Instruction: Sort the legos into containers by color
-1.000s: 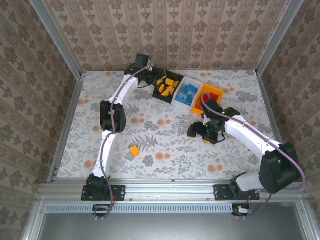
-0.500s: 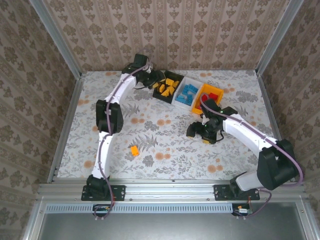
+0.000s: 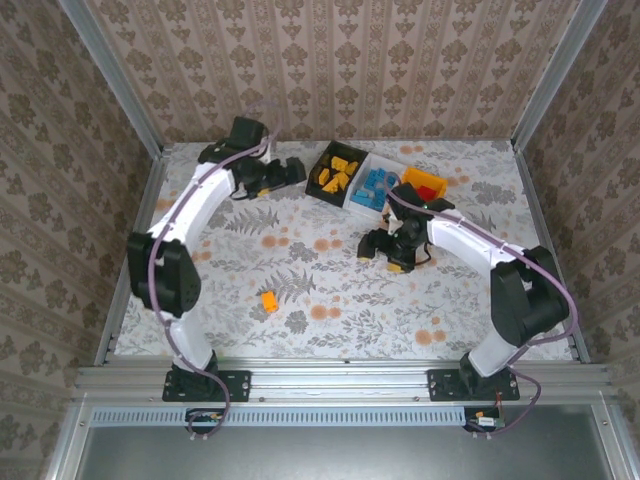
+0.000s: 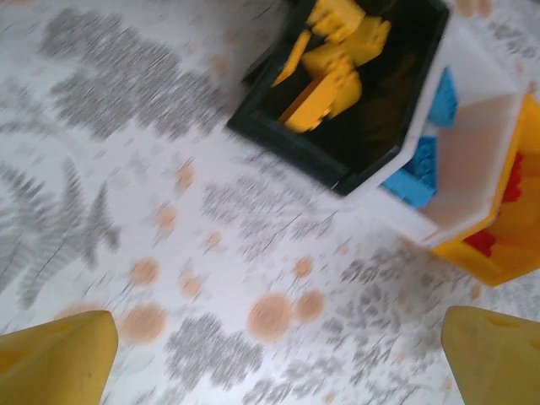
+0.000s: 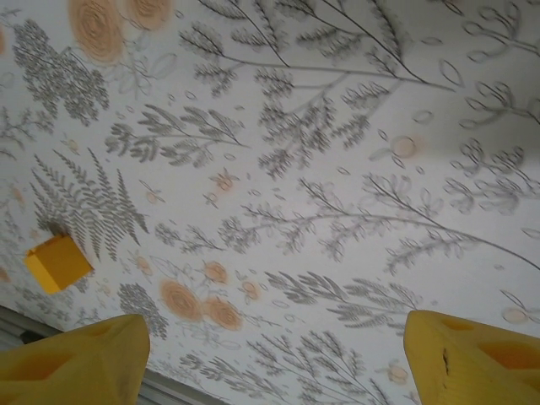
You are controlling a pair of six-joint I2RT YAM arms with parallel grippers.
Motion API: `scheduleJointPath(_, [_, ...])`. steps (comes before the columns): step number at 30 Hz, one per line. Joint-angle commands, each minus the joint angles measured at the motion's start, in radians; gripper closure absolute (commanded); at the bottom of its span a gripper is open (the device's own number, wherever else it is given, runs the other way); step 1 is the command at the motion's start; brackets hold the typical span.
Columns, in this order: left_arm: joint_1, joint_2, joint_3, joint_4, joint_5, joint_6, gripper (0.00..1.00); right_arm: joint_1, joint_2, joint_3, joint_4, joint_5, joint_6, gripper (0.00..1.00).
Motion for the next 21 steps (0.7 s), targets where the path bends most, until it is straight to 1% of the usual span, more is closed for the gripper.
scheduleJointPath(1, [0.082, -0.086, -0.173, -0.016, 0.011, -0.107, 0.00, 0.012, 0.052, 0.061, 0.011, -0.057, -0.025, 0.19])
scheduleJointPath(2, [0.100, -0.109, -0.231, -0.007, 0.057, -0.141, 0.00, 0.015, 0.069, 0.076, 0.010, -0.063, -0.027, 0.19])
scheduleJointPath(3, [0.103, -0.134, -0.272, -0.004, 0.073, -0.151, 0.00, 0.018, 0.081, 0.086, 0.010, -0.069, -0.029, 0.19])
scheduleJointPath(7, [0.072, -0.241, -0.393, -0.081, -0.023, -0.125, 0.00, 0.037, 0.134, 0.131, 0.009, -0.091, -0.038, 0.19])
scheduleJointPath(11, [0.034, -0.297, -0.484, -0.169, -0.077, -0.121, 0.00, 0.054, 0.183, 0.165, 0.004, -0.108, -0.046, 0.20])
scheduleJointPath(13, [-0.001, -0.306, -0.522, -0.209, -0.102, -0.125, 0.01, 0.060, 0.202, 0.183, -0.003, -0.113, -0.050, 0.19])
scheduleJointPath(17, [-0.101, -0.283, -0.565, -0.244, -0.146, -0.144, 0.09, 0.067, 0.216, 0.198, -0.014, -0.108, -0.055, 0.20])
scheduleJointPath(18, [-0.142, -0.270, -0.571, -0.243, -0.146, -0.151, 0.10, 0.067, 0.215, 0.198, -0.016, -0.106, -0.056, 0.19])
scheduleJointPath(21, [-0.198, -0.216, -0.595, -0.245, -0.138, -0.187, 0.12, 0.067, 0.205, 0.192, -0.027, -0.097, -0.061, 0.20])
